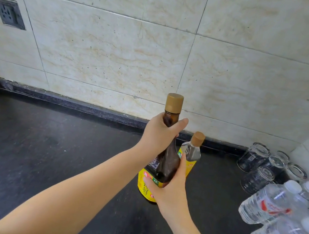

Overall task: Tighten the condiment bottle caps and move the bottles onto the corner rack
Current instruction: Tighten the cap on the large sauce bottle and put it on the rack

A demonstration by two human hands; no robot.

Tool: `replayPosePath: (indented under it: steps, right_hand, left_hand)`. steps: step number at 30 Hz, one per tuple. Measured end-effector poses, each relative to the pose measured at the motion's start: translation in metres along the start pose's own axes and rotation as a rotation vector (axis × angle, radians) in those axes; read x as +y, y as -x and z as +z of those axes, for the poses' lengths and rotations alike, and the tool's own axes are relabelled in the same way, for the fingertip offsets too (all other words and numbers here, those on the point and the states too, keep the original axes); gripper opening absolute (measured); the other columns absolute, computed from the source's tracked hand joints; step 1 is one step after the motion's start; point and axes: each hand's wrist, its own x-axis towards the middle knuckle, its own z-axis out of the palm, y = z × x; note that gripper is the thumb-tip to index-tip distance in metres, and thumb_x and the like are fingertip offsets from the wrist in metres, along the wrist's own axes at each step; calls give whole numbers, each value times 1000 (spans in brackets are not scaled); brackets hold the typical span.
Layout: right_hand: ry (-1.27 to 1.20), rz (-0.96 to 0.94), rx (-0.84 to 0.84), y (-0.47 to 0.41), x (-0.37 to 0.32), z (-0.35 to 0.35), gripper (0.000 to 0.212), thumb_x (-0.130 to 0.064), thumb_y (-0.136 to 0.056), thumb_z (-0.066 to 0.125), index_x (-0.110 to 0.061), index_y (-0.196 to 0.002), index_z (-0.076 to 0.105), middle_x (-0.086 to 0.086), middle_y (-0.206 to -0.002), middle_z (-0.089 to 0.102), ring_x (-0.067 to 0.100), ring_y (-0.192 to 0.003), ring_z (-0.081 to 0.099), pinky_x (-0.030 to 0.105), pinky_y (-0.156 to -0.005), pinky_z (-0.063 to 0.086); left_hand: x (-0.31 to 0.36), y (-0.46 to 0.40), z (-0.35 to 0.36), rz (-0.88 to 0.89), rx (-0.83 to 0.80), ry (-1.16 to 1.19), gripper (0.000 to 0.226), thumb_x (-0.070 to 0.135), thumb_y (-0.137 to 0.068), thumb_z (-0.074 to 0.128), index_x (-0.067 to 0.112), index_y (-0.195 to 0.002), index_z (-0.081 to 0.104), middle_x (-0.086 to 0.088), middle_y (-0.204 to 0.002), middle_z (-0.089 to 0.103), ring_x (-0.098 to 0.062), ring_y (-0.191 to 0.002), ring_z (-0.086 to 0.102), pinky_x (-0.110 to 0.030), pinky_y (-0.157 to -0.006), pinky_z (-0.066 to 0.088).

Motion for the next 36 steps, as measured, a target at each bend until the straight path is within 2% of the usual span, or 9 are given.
replayPosePath:
  steps: [4, 9, 11, 13, 15, 21, 26, 31, 36]
  right_hand:
    - [-100, -51, 41, -6, -1, -10, 97, -28, -60, 85, -36, -135, 23, -12, -135, 44, 7, -124, 45, 32, -104, 42]
    - [-154, -116, -51, -13, -12, -25, 78, -19, -66, 82, -53, -111, 28, -31, -114, 43, -15, -101, 50, -1, -75, 43]
    - [-184, -144, -126, -17, -17, -26, 77, -19, -67, 80, -49, -116, 29, -31, -115, 42, -20, -99, 49, -2, -71, 42]
    - [-215, -158, -209, -21, -22, -24, 87, -28, -63, 80, -42, -130, 26, -24, -123, 46, -11, -107, 50, 8, -81, 45]
    - [-241, -162, -292, -23, -24, -16, 93, -39, -57, 77, -38, -134, 24, -27, -123, 47, -14, -107, 51, 15, -84, 47]
    - [-258, -186, -543, -5, -26, 36, 87, -36, -59, 75, -43, -128, 23, -29, -119, 47, -17, -105, 51, 5, -76, 48]
    - [-272, -180, -754, 38, -35, 93, 84, -36, -58, 77, -47, -125, 26, -24, -123, 49, -9, -110, 53, 9, -77, 50]
    - [-244, -203, -882, 87, -56, 160, 84, -35, -57, 77, -49, -123, 28, -19, -120, 55, -5, -109, 56, 14, -81, 49]
    - [-273, -181, -928, 148, -81, 240, 85, -27, -58, 78, -40, -127, 30, -18, -117, 56, -7, -103, 58, 23, -84, 55]
  left_hand:
    - [9, 4, 12, 37, -21, -77, 27, 39, -82, 62, 13, -81, 56, -14, -82, 66, -17, -70, 57, -34, -72, 48]
    - [21, 14, -12, 135, -217, -175, 18, 33, -90, 54, 23, -104, 53, 5, -93, 63, -8, -87, 60, -24, -77, 48]
    - [16, 23, -33, 115, -234, -120, 26, 29, -93, 50, 25, -118, 51, 7, -107, 63, -9, -99, 63, -26, -87, 52]
    - [4, 36, -57, 115, -150, -187, 33, 27, -93, 49, 26, -126, 47, 10, -114, 62, -4, -106, 61, -23, -92, 50]
    - [-17, 57, -82, 102, -4, -356, 38, 27, -92, 51, 27, -130, 45, 12, -116, 59, 0, -109, 56, -25, -98, 45]
    - [-85, 162, -140, -144, 201, -660, 52, 33, -88, 57, 38, -135, 34, 16, -122, 51, 4, -107, 51, -31, -99, 44]
    - [-115, 250, -171, -288, 335, -669, 60, 59, -76, 43, 48, -132, 28, 22, -121, 48, 11, -105, 49, -25, -96, 46]
    - [-134, 316, -217, -310, 511, -543, 52, 39, -81, 58, 57, -120, 28, 25, -114, 50, 7, -100, 55, -20, -91, 47]
    - [-140, 373, -304, -330, 678, -488, 53, 21, -87, 59, 50, -122, 31, 20, -110, 54, 0, -92, 60, -14, -78, 48]
